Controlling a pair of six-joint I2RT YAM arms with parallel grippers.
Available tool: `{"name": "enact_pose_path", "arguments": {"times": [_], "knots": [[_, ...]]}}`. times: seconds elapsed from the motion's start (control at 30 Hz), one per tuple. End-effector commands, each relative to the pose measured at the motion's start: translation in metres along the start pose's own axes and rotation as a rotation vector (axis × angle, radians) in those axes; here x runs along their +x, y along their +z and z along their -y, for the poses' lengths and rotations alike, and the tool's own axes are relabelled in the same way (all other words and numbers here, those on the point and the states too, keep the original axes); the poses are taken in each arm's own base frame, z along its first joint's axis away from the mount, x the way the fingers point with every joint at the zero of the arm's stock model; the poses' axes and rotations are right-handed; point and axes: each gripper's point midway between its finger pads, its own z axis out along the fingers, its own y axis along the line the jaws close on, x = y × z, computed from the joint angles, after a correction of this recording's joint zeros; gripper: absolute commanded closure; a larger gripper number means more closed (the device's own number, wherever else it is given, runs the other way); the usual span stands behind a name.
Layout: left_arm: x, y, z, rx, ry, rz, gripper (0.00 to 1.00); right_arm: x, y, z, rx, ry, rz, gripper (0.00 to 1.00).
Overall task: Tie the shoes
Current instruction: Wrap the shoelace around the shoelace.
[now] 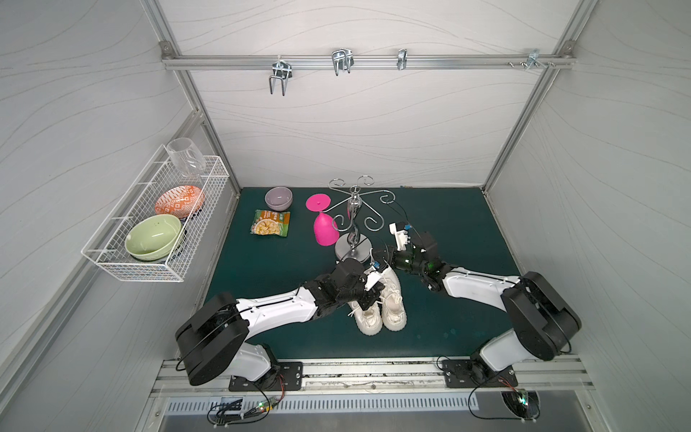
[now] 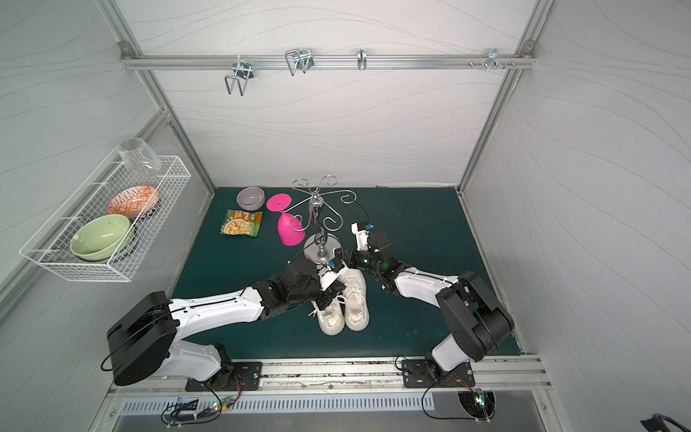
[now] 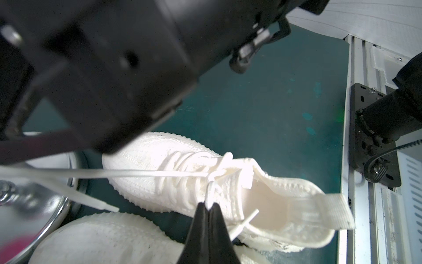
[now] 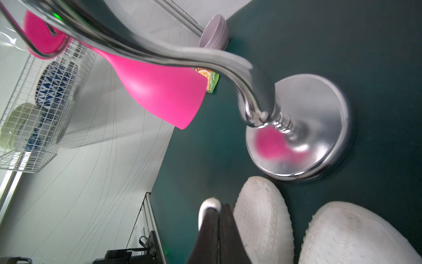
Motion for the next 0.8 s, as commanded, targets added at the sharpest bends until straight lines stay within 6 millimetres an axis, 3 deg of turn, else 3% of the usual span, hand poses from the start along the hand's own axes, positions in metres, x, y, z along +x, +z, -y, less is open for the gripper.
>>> {"name": "enact_pose_path", "arguments": {"times": [0.0, 0.13, 0.23, 0.5, 0.67, 0.77], "knots": [[-0.024, -0.001, 0.005, 0.025, 0.023, 0.085, 1.00, 0.016, -0.001, 0.002, 0.008, -0.027, -0.069, 0.76], [-0.024, 0.001, 0.007, 0.035, 0.027, 0.082, 1.00, 0.023, -0.016, 0.014, 0.067, -0.056, -0.091, 0.52], [-0.026, 0.005, 0.008, 0.045, 0.021, 0.082, 1.00, 0.021, -0.033, 0.022, 0.091, -0.056, -0.095, 0.40], [-0.031, 0.015, 0.007, 0.052, 0.002, 0.092, 1.00, 0.034, -0.074, 0.038, 0.143, -0.067, -0.201, 0.41], [-0.033, 0.021, 0.006, 0.054, -0.007, 0.091, 1.00, 0.035, -0.105, 0.026, 0.017, -0.027, -0.116, 0.41], [-0.033, 0.026, 0.006, 0.065, -0.009, 0.085, 1.00, 0.047, -0.113, 0.017, -0.065, -0.014, -0.130, 0.39]]}}
